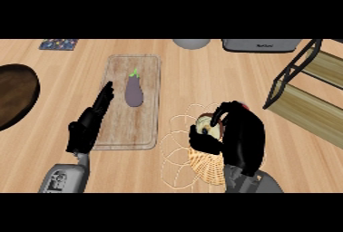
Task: Pick the cupcake from the placemat and place it in the tiered shelf
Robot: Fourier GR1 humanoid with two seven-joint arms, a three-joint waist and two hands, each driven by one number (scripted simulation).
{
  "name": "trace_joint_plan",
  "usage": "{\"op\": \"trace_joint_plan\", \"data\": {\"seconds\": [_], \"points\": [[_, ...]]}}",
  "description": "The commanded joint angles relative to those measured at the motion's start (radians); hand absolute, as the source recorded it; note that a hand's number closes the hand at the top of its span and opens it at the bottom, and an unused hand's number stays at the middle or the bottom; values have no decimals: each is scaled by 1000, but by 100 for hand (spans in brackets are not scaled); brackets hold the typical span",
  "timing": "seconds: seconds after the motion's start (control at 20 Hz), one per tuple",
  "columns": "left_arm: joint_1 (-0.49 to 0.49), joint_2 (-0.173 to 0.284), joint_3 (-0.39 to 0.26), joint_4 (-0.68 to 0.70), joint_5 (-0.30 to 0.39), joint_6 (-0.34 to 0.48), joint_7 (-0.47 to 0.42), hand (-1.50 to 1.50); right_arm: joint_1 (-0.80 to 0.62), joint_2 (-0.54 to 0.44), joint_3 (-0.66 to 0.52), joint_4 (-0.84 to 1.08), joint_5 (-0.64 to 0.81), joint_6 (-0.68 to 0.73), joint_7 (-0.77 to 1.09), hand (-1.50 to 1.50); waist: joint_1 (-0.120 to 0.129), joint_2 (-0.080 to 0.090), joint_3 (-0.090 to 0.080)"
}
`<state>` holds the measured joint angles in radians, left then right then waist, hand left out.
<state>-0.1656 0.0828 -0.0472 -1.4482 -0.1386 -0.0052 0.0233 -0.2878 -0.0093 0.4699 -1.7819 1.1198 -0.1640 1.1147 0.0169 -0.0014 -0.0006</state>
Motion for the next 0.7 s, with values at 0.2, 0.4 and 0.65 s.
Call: {"op": "trace_joint_plan", "data": {"seconds": [0.2,0.4,0.65], "points": [[-41,0,10,-9,-1,7,51,0,-168,9,44,-109,198,-46,337,150,-14,-5,-1],[-15,6,9,-6,3,-5,19,0,-286,9,-73,-144,288,164,355,150,-20,-8,-2],[22,-3,10,1,-2,8,-10,0,-350,9,-111,-171,422,244,356,150,-20,-7,-2]]}}
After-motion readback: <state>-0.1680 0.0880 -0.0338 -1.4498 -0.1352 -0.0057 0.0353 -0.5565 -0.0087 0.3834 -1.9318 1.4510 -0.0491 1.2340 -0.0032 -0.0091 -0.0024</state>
